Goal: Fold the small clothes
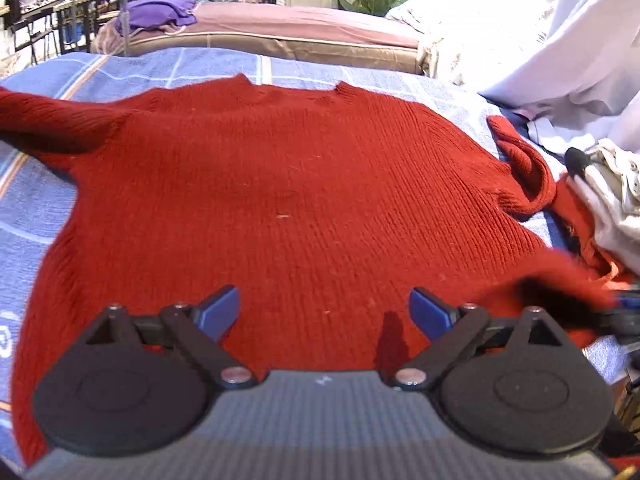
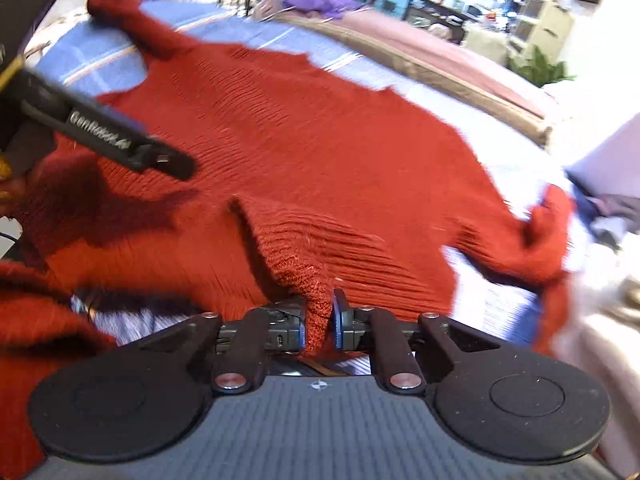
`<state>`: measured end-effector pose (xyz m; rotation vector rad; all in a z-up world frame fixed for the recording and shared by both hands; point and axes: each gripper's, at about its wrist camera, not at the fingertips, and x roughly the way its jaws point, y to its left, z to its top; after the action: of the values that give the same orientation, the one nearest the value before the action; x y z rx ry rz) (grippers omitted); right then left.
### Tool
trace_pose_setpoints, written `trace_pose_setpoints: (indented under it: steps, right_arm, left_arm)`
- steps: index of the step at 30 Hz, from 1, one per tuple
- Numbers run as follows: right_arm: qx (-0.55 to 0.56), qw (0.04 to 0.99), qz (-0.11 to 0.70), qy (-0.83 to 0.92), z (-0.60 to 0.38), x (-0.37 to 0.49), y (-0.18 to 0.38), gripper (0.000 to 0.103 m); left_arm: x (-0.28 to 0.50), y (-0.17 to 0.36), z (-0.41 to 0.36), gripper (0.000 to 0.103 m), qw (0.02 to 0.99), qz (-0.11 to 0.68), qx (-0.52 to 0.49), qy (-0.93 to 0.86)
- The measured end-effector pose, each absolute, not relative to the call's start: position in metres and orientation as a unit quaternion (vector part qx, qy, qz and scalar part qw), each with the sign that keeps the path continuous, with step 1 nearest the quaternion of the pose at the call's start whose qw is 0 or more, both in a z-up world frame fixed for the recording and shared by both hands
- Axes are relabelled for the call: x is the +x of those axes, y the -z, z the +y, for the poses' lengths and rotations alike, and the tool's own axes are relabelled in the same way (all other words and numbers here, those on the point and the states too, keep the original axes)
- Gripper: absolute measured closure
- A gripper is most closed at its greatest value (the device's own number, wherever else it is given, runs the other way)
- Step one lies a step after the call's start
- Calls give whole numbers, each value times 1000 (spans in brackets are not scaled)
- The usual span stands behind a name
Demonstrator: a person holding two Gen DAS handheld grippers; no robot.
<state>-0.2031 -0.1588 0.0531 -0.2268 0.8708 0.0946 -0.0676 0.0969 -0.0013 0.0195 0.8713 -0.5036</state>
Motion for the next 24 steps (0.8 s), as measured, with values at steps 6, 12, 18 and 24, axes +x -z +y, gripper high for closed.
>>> trace_pose_setpoints:
  steps: [6, 12, 18, 24]
  right_arm:
    - [67, 897, 433, -60, -234, -261, -127, 85]
    - [102, 891, 441, -36, -264, -241, -114, 86]
    - [-74, 831, 551, 14, -228, -234, -40, 97]
    - [-2, 864, 504, 14, -238, -235, -46, 94]
  left_arm:
    - [-65, -6, 125, 5, 885, 417, 4, 207]
    - [-65, -12, 146, 2, 895, 411, -2, 175]
    - [-77, -6, 162, 2, 891, 426, 14, 156]
    - [-101, -4, 169, 2, 871, 445, 9, 206]
